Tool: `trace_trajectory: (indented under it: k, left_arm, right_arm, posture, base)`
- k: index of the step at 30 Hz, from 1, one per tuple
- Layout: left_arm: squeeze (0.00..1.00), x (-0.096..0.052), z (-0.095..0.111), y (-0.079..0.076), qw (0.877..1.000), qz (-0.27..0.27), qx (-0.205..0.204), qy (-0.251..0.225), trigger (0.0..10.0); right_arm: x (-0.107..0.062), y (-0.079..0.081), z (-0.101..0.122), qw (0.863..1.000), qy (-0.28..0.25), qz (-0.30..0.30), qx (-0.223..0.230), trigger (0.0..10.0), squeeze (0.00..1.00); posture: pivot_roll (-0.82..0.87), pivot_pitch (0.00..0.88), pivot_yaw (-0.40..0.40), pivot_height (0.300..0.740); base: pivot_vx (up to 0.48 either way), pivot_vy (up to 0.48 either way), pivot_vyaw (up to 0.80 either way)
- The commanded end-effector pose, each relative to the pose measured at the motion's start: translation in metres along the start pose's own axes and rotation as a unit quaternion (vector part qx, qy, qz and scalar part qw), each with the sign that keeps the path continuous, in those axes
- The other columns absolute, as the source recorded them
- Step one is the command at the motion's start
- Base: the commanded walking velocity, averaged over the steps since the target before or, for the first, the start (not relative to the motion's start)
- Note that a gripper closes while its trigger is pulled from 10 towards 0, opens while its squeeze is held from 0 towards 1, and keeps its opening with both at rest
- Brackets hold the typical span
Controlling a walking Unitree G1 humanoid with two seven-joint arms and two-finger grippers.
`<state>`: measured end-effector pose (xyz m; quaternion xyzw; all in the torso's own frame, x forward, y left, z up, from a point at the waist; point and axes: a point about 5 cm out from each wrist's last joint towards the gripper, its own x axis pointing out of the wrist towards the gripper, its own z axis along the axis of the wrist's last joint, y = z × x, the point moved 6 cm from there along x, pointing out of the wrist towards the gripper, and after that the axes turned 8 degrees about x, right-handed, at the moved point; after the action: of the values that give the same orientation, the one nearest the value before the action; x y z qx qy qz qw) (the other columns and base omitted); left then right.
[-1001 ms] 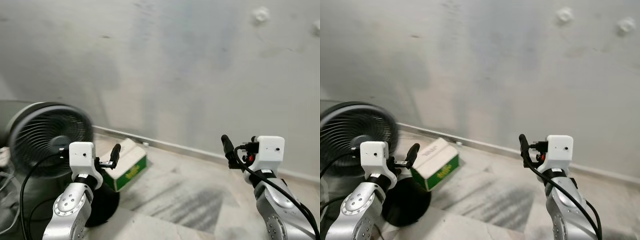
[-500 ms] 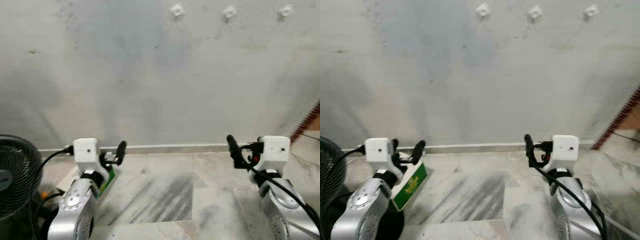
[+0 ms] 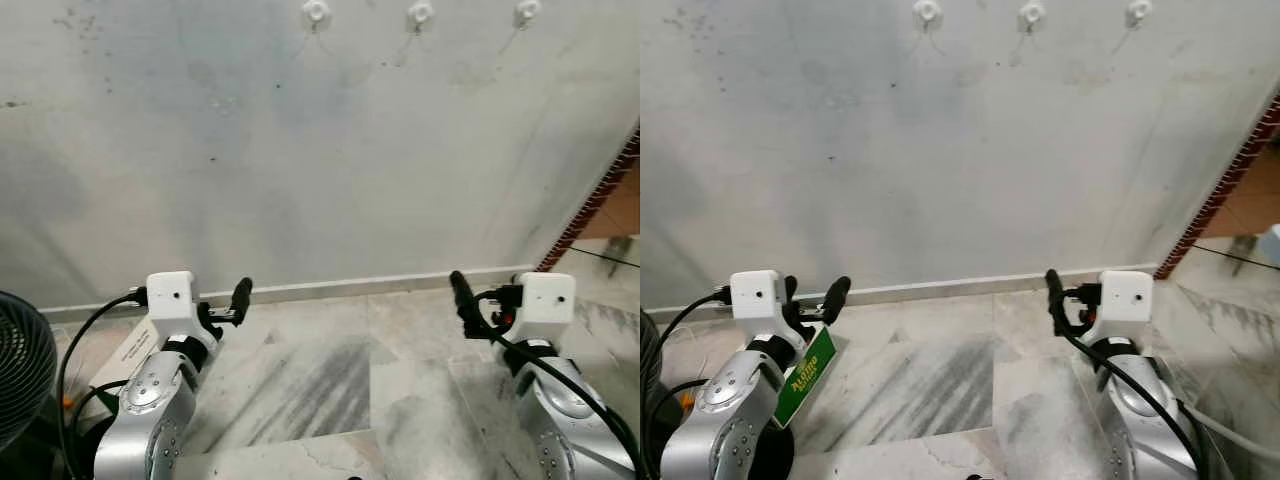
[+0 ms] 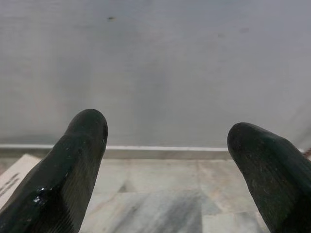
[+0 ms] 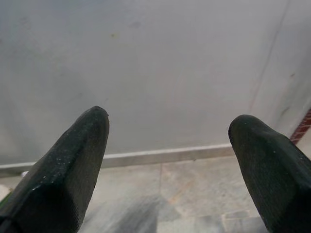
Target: Hang keys on a hook
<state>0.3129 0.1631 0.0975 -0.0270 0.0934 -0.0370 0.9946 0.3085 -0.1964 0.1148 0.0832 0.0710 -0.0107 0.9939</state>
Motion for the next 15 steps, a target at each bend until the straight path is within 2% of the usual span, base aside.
trace_trajectory:
  k: [1,9,15]
  left_arm:
    - [0.00,0.0002,0.0010,0.0007,1.000,0.001,-0.002,0.002,10.0]
    - [0.00,0.0026,0.0038,-0.0041,1.000,-0.011,-0.010,0.001,10.0]
    - [0.00,0.0035,-0.0006,-0.0083,1.000,-0.014,-0.026,0.009,10.0]
  right_arm:
    - [0.0001,-0.0007,0.0025,1.000,0.001,0.001,0.002,10.0,0.00]
    - [0.0018,0.0005,0.0038,1.000,0.003,0.001,0.004,10.0,0.00]
    - [0.0041,0.0035,0.0031,1.000,0.012,0.005,-0.012,10.0,0.00]
  posture:
    - [-0.04,0.077,0.038,0.740]
    - [-0.04,0.078,0.039,0.740]
    - [-0.06,0.083,0.020,0.740]
  base:
    - [0.000,0.000,0.00]
    - [0.000,0.000,0.00]
    - [0.000,0.000,0.00]
